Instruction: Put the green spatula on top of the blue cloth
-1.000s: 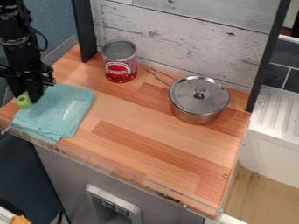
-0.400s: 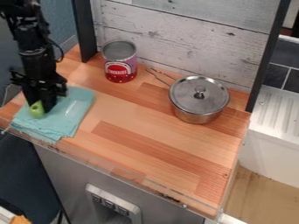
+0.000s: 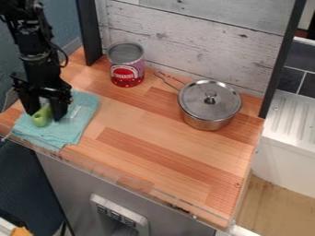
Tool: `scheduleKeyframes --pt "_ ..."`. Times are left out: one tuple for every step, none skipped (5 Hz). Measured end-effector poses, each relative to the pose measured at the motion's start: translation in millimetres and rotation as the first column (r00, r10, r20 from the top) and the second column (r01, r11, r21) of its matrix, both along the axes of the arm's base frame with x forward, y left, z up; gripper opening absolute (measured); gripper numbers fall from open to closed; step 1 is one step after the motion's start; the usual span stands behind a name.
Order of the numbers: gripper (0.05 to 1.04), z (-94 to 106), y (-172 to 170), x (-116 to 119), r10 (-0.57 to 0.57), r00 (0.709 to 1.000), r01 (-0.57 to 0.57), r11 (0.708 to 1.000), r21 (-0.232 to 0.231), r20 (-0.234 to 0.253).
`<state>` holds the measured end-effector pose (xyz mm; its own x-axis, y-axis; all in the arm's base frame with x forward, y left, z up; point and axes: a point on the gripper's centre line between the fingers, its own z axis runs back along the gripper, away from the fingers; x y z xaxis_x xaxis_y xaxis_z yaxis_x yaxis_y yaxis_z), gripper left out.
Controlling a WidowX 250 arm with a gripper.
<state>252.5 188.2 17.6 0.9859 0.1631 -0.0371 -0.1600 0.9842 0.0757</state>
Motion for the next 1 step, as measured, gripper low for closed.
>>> scheduleKeyframes --pt "1.006 9.1 1.9 -4.5 0.01 1.0 -0.01 1.0 -0.008 0.002"
